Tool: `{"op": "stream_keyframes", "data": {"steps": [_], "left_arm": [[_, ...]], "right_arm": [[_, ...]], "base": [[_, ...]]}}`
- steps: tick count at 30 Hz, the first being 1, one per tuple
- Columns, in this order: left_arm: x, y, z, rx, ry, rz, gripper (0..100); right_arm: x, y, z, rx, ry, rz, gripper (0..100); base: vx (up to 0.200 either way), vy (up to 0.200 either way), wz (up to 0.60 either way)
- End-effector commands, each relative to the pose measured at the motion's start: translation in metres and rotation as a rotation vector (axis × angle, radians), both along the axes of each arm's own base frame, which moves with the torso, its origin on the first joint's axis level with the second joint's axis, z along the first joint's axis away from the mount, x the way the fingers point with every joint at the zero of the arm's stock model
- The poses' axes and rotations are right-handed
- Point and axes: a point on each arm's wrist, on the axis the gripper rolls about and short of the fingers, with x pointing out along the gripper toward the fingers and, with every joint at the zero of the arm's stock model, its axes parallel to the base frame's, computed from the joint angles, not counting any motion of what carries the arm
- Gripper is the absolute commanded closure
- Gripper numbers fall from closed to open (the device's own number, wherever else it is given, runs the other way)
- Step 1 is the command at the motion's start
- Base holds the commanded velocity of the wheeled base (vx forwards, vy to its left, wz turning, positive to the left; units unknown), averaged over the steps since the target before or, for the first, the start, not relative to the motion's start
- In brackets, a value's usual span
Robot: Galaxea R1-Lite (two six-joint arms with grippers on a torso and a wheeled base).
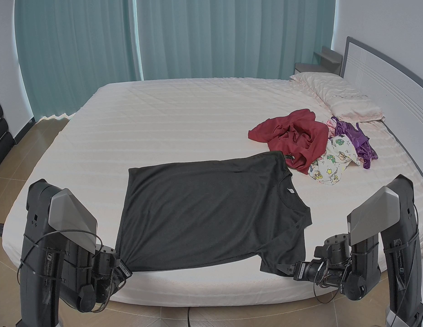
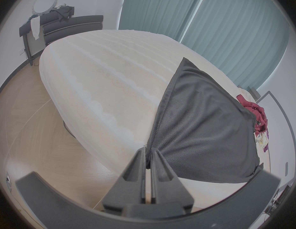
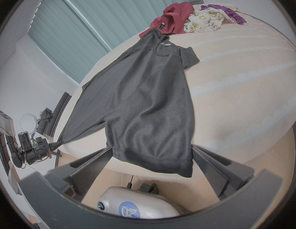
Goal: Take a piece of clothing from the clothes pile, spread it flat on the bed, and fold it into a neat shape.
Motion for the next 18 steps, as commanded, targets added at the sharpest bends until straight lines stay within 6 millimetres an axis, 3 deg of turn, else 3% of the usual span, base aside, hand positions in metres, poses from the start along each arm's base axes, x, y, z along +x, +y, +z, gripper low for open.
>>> {"op": "stream_keyframes", "data": {"steps": [1, 4, 5, 17, 18], "left_arm": [[0.001, 0.0, 0.001, -0.004, -0.016, 0.001, 100], [0.001, 0.0, 0.001, -0.004, -0.016, 0.001, 100], [0.001, 0.0, 0.001, -0.003, -0.016, 0.002, 100], [0.002, 0.0, 0.001, 0.0, -0.018, 0.003, 100], [0.002, 0.0, 0.001, 0.001, -0.018, 0.005, 100]], "right_arm": [[0.0, 0.001, -0.002, -0.002, -0.002, 0.002, 0], [-0.002, 0.0, -0.002, -0.006, 0.005, -0.001, 0], [-0.004, 0.0, -0.001, -0.008, 0.01, -0.001, 100], [-0.032, -0.021, 0.022, -0.003, 0.075, -0.01, 100], [-0.04, -0.027, 0.031, 0.02, 0.088, 0.0, 100]], "base": [[0.0, 0.0, 0.0], [0.0, 0.0, 0.0], [0.0, 0.0, 0.0], [0.0, 0.0, 0.0], [0.0, 0.0, 0.0]]}}
